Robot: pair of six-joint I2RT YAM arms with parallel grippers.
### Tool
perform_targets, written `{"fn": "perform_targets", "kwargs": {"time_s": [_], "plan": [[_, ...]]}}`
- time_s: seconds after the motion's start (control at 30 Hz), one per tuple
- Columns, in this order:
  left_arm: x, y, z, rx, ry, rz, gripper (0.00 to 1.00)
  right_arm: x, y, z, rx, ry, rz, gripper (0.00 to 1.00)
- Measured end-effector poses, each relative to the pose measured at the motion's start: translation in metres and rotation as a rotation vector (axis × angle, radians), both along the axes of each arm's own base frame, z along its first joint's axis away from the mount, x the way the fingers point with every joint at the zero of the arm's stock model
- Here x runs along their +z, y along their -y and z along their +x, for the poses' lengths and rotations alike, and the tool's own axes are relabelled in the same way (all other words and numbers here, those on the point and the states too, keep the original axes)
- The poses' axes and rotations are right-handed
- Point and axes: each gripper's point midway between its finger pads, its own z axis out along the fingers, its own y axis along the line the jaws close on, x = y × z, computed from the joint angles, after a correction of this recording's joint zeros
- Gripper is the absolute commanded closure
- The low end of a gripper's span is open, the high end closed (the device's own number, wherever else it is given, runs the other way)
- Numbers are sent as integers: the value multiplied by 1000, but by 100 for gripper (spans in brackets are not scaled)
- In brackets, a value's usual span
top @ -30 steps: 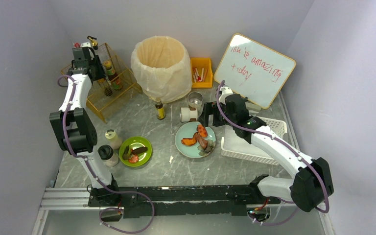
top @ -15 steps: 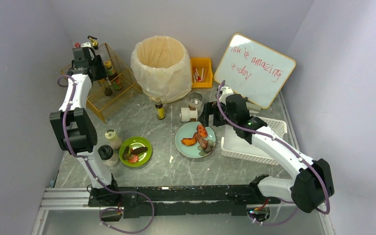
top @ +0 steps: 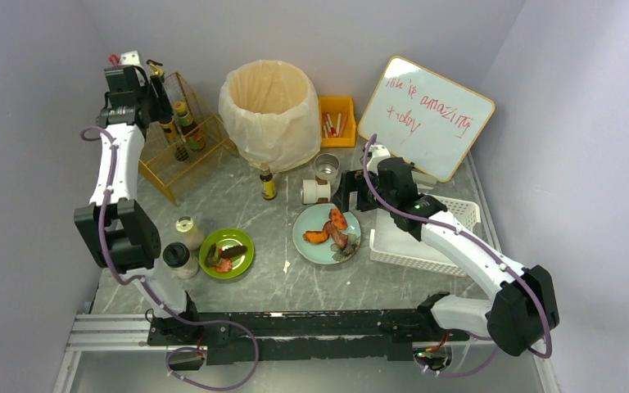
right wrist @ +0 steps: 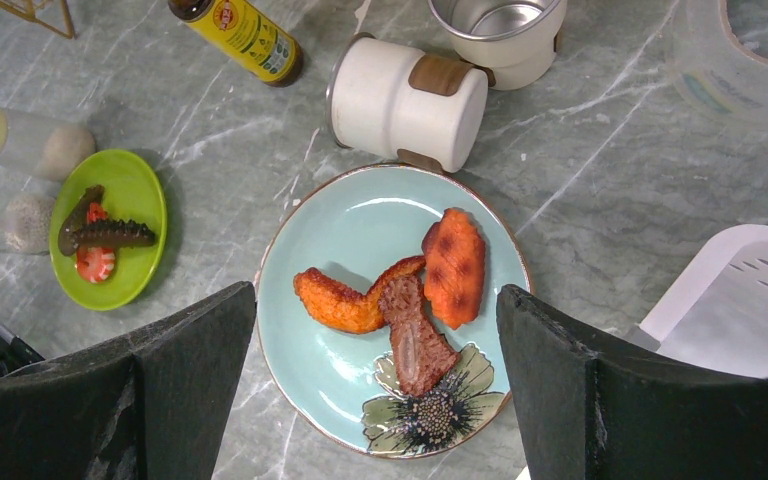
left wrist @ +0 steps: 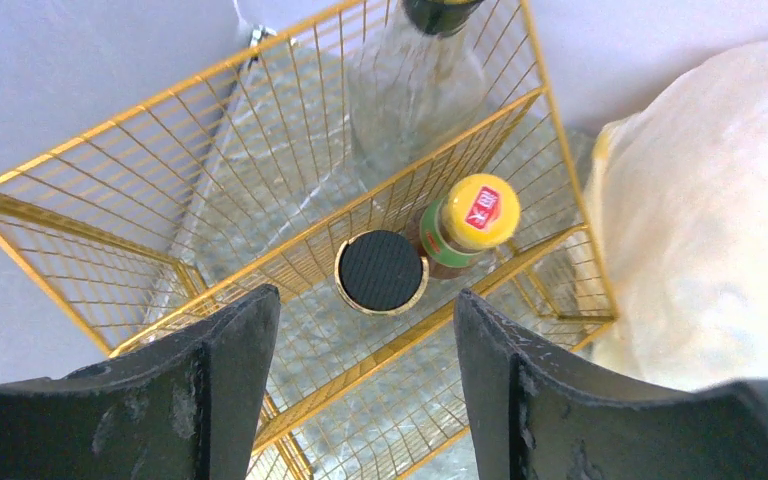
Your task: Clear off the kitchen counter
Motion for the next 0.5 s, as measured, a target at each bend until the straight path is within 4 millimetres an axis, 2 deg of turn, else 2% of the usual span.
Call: {"fn": "perform_targets", "kwargs": {"time_s": [0.2, 0.3, 0.37, 0.5], "plan": [[54, 9, -22, -22, 112, 9, 28, 0, 0, 0, 0, 0, 0, 7], [68, 22, -40, -48, 143, 3, 26, 0, 0, 0, 0, 0, 0, 7], [72, 38, -52, -78, 150, 0, 25, 0, 0, 0, 0, -1, 1, 7], [64, 91, -71, -190, 140, -10, 25, -1, -1, 0, 1, -6, 3, 7]]}}
